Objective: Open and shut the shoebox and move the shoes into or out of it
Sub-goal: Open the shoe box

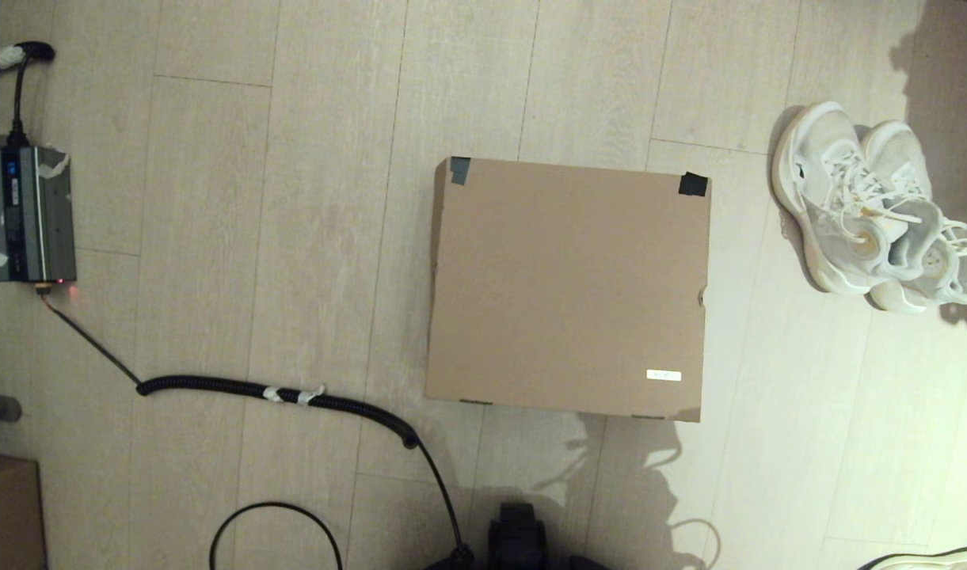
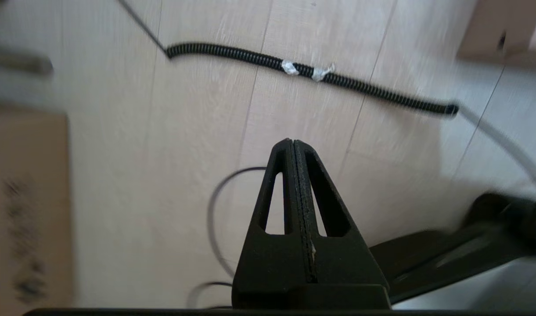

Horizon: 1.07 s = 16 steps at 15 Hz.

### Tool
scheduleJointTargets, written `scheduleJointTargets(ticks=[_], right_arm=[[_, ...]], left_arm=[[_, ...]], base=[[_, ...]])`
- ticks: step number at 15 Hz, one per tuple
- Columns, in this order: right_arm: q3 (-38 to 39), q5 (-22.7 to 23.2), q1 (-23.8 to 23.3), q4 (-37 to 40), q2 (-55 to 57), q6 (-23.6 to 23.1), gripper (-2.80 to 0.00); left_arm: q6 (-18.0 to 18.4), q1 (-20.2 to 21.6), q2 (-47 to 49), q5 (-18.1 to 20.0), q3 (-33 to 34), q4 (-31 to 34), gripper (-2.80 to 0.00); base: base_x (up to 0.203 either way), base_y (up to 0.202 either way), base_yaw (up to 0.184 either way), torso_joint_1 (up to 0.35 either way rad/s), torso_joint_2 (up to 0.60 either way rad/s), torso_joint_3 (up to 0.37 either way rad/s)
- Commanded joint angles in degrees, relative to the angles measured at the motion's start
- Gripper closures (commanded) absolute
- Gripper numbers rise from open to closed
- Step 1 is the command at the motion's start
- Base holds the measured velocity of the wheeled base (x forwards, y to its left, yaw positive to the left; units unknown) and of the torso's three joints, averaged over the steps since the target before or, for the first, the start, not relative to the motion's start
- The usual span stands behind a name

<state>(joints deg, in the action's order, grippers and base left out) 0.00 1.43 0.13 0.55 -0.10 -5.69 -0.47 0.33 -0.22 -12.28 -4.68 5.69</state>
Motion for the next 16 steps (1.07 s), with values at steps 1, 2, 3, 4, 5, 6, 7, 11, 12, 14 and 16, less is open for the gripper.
scheduleJointTargets(ticks=[1, 2, 3, 4, 5, 6, 7, 11, 12, 14, 16], right_arm=[[0.1, 0.0, 0.0, 0.0, 0.2, 0.0, 0.00], [0.0, -0.1, 0.0, 0.0, 0.2, 0.2, 0.00], [0.0, -0.4, 0.0, 0.0, 0.2, 0.6, 0.00], [0.0, -0.4, 0.0, 0.0, 0.2, 0.7, 0.00], [0.0, -0.4, 0.0, 0.0, 0.2, 0.7, 0.00], [0.0, -0.3, 0.0, 0.0, 0.2, 0.6, 0.00], [0.0, -0.3, 0.0, 0.0, 0.2, 0.6, 0.00], [0.0, -0.3, 0.0, 0.0, 0.2, 0.7, 0.00], [0.0, -0.3, 0.0, 0.0, 0.2, 0.8, 0.00], [0.0, -0.3, 0.0, 0.0, 0.2, 0.7, 0.00], [0.0, -0.1, 0.0, -0.2, 0.2, 0.7, 0.00]], left_arm=[[5.1, 0.0, 0.2, 1.0, 0.2, -0.1, 0.00], [7.1, 0.0, 0.2, 2.0, 0.3, -0.2, 0.00], [9.2, 0.0, 0.2, 4.1, 0.4, -0.4, 0.00], [9.7, 0.0, 0.2, 5.2, 0.5, -0.3, 0.00], [9.8, 0.0, 0.2, 5.6, 0.6, -0.2, 0.00], [9.9, 0.0, 0.2, 5.8, 0.6, -0.2, 0.00], [10.9, 0.0, 0.2, 5.9, 0.6, -0.2, 0.00], [9.3, 0.0, 0.2, 10.9, 3.2, -5.9, 0.00], [8.7, 0.0, 0.1, 11.4, 4.3, -11.3, 0.00], [5.9, 0.0, 0.2, 11.2, 4.7, -12.3, 0.00], [4.9, 0.0, 0.2, 11.1, 4.7, -10.2, 0.00]], base=[[0.000, 0.000, 0.000, 0.000, 0.00, 0.000], [0.000, 0.000, 0.000, 0.000, 0.00, 0.000], [0.000, 0.000, 0.000, 0.000, 0.00, 0.000], [0.000, 0.000, 0.000, 0.000, 0.00, 0.000], [0.000, 0.000, 0.000, 0.000, 0.00, 0.000], [0.000, 0.000, 0.000, 0.000, 0.00, 0.000], [0.000, 0.000, 0.000, 0.000, 0.00, 0.000], [0.000, 0.000, 0.000, 0.000, 0.00, 0.000], [0.000, 0.000, 0.000, 0.000, 0.00, 0.000], [0.000, 0.000, 0.000, 0.000, 0.00, 0.000], [0.000, 0.000, 0.000, 0.000, 0.00, 0.000]])
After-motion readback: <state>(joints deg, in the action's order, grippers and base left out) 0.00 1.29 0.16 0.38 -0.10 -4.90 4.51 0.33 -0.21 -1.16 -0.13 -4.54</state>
